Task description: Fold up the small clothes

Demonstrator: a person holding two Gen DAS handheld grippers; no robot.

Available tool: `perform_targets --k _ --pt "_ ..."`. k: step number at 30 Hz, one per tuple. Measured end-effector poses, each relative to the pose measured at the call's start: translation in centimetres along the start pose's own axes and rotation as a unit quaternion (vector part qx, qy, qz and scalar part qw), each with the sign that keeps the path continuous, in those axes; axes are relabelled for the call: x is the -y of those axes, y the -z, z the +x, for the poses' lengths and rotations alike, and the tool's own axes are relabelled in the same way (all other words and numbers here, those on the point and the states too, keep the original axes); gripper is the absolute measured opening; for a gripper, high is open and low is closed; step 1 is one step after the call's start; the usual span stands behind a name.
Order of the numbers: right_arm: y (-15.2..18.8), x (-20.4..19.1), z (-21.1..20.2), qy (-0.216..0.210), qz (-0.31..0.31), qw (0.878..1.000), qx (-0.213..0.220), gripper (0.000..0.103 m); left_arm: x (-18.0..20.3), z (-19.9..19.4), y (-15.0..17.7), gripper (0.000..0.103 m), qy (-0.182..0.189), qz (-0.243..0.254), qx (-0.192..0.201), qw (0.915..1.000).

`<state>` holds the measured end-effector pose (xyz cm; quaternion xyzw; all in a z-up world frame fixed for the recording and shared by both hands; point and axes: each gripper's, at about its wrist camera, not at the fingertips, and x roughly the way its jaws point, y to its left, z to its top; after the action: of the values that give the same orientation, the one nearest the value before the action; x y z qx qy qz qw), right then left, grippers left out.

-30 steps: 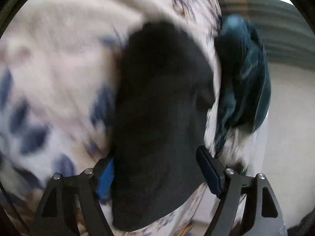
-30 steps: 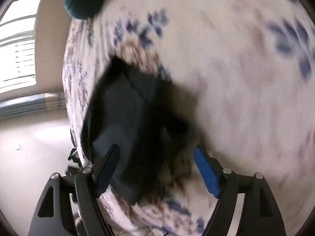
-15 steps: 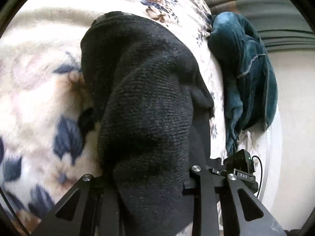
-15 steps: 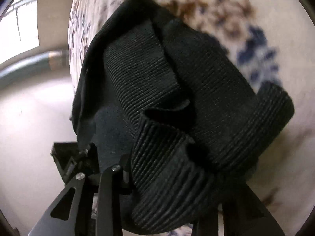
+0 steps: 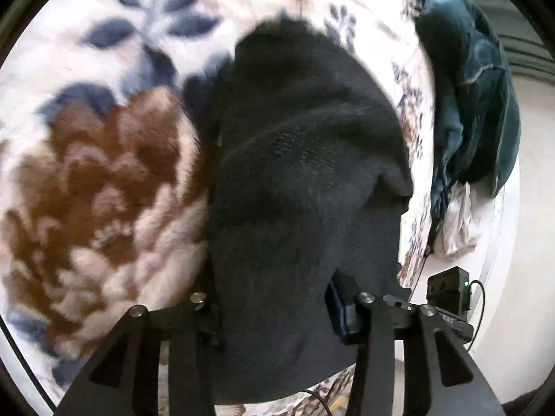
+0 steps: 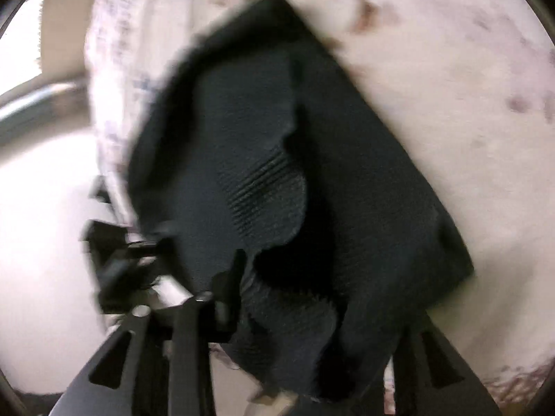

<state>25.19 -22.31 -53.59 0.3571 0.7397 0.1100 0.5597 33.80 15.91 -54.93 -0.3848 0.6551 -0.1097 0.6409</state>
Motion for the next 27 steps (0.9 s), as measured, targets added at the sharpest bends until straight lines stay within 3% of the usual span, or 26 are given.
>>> perform_targets --k 2,3,4,5,6,10,13,16,18,19,20,21,23,27 --pt "-0.7 0.2 -1.0 0.025 -0.008 1.000 0.014 0.056 1.2 -1.3 0.7 0.043 -0.020 0.019 0.009 0.9996" --pt "-1.1 0.4 -2.2 0.034 -0.010 0.999 0.028 0.056 1.8 -2.3 1.4 0.049 -0.049 0.033 0.023 0.9980" --pt "-1.3 0.7 -3.3 0.044 -0.007 0.998 0.040 0.056 2.2 -3.0 1.8 0.058 -0.076 0.039 0.034 0.9958" --pt "-1.8 0.9 -4.2 0.056 -0.001 0.997 0.052 0.056 2.2 -3.8 2.5 0.077 -0.103 0.042 0.046 0.9928" --pt "-2.4 1.1 -5.6 0.074 0.008 0.995 0.073 0.056 2.2 -4.5 3.3 0.084 -0.136 0.042 0.063 0.9878" --pt "-5.3 0.2 -9.2 0.101 -0.017 0.988 0.119 0.056 -1.3 -5.8 6.2 0.085 -0.242 0.018 0.105 0.9645" --pt "-8.4 -2.6 -9.5 0.093 -0.057 0.986 0.128 0.056 -5.5 -4.1 7.3 0.085 -0.268 -0.034 0.096 0.9580" --pt "-10.1 -5.6 -8.4 0.102 -0.103 0.981 0.130 0.056 -8.5 -2.2 7.5 0.086 -0.270 -0.056 0.087 0.9572" --pt "-11.0 -7.4 -5.9 0.109 -0.115 0.981 0.114 0.056 -8.7 -1.7 7.2 0.103 -0.263 -0.049 0.094 0.9590" --pt "-11.0 -7.6 -4.8 0.104 -0.107 0.983 0.108 0.046 -8.7 -1.3 6.9 0.103 -0.262 -0.047 0.093 0.9593" --pt "-11.7 -7.5 -4.1 0.087 -0.093 0.987 0.102 0.016 -8.9 -0.9 6.7 0.103 -0.270 -0.049 0.091 0.9574" --pt "-11.9 -7.8 -3.2 0.075 -0.084 0.989 0.098 0.003 -8.9 -0.5 6.3 0.103 -0.278 -0.053 0.089 0.9549" --pt "-12.6 -8.6 -2.1 0.078 -0.085 0.986 0.118 0.000 -8.5 0.4 5.7 0.103 -0.296 -0.056 0.081 0.9502" --pt "-11.5 -10.7 -4.2 0.096 -0.115 0.973 0.178 0.000 -8.3 1.3 4.5 0.103 -0.304 -0.070 0.071 0.9473"
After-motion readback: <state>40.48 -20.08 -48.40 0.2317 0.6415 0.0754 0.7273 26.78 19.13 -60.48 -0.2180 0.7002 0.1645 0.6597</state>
